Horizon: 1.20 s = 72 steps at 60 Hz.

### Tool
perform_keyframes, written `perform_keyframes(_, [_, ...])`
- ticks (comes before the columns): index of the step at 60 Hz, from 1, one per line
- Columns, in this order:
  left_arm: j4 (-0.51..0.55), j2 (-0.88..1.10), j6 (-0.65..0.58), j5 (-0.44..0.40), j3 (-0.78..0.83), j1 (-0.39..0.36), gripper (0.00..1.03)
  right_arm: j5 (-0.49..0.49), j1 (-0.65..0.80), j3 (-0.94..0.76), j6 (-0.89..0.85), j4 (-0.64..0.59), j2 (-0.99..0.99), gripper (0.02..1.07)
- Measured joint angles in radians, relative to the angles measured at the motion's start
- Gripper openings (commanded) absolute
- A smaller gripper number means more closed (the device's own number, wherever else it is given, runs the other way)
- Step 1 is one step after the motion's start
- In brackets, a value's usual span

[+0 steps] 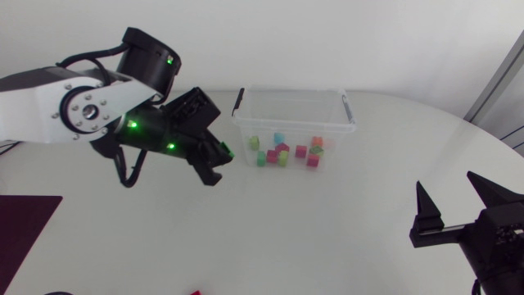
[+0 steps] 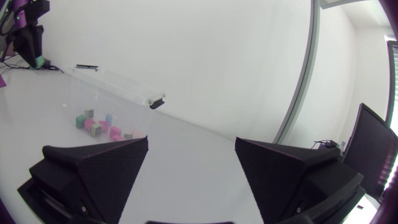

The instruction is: Pick up the duplo bricks and place them in the container

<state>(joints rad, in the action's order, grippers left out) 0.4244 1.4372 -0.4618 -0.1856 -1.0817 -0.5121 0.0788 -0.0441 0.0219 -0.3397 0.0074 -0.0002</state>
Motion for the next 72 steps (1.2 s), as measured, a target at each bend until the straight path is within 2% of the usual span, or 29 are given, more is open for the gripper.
perform_keyframes(18, [-0.215, 0.220, 0.155, -0.001, -0.216, 0.000, 0.08, 0.000, 0.000, 0.000, 0.000, 0.000, 0.000, 1.03])
perform_keyframes(34, [-0.268, 0.383, 0.201, 0.005, -0.406, 0.017, 0.11, 0.000, 0.000, 0.000, 0.000, 0.000, 0.000, 1.03])
perform_keyframes(36, [-0.272, 0.406, 0.204, 0.009, -0.429, 0.019, 0.15, 0.000, 0.000, 0.000, 0.000, 0.000, 0.000, 1.03])
perform_keyframes(38, [-0.280, 0.427, 0.204, 0.013, -0.448, 0.023, 0.24, 0.000, 0.000, 0.000, 0.000, 0.000, 0.000, 1.03])
perform_keyframes(45, [-0.319, 0.488, 0.212, 0.045, -0.481, 0.035, 0.81, 0.000, 0.000, 0.000, 0.000, 0.000, 0.000, 1.03])
perform_keyframes(50, [-0.325, 0.515, 0.220, 0.070, -0.484, 0.039, 0.97, 0.000, 0.000, 0.000, 0.000, 0.000, 0.000, 1.03])
perform_keyframes(62, [-0.330, 0.513, 0.234, 0.090, -0.478, 0.040, 0.98, 0.000, 0.000, 0.000, 0.000, 0.000, 0.000, 1.03])
perform_keyframes(72, [-0.350, 0.405, 0.234, 0.090, -0.348, 0.056, 0.98, -0.008, -0.013, 0.000, 0.000, 0.000, 0.000, 1.03])
